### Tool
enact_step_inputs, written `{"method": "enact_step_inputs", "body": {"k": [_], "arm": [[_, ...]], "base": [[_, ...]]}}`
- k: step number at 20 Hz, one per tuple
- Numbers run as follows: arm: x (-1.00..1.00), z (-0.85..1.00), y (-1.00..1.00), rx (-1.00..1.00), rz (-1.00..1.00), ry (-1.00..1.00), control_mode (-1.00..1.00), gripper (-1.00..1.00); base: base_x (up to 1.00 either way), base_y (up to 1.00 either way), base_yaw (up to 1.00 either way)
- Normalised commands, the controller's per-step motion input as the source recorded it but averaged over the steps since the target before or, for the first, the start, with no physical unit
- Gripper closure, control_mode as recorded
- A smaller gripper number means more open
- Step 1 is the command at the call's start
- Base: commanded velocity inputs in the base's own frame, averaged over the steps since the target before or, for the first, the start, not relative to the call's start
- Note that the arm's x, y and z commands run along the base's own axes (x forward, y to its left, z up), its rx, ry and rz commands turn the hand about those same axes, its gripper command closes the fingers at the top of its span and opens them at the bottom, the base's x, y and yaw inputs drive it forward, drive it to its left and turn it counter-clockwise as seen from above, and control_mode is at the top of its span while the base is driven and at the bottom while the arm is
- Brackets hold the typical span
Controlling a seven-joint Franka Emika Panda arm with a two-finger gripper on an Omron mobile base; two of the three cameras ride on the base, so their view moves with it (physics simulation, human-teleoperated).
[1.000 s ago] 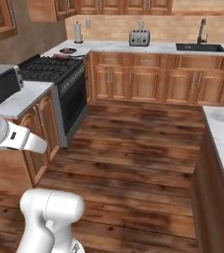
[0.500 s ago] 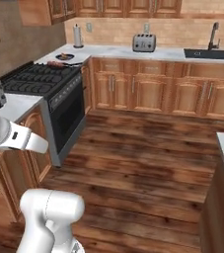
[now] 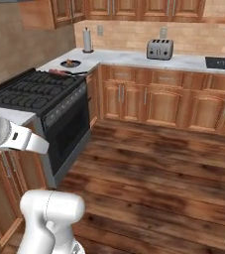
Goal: Place the cold items (kiwi and apple) from the fridge in one tupperware on the dining counter. Place the warm items (kebab skewer and hot dog) in the stove area in another tupperware.
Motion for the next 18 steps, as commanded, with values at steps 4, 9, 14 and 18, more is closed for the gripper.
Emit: {"method": "enact_step_inputs", "body": {"k": [4, 9, 14, 18], "arm": [[0.00, 0.00, 0.00, 0.00, 0.00, 0.00, 1.00, -1.00], [0.00, 0.00, 0.00, 0.00, 0.00, 0.00, 1.00, -1.00], [0.00, 0.00, 0.00, 0.00, 0.00, 0.00, 1.00, -1.00], [0.00, 0.00, 0.00, 0.00, 0.00, 0.00, 1.00, -1.00]], "base": [[0.91, -0.16, 0.34], [0.88, -0.17, 0.34], [0.66, -0.33, 0.28], [0.57, -0.39, 0.33]]}}
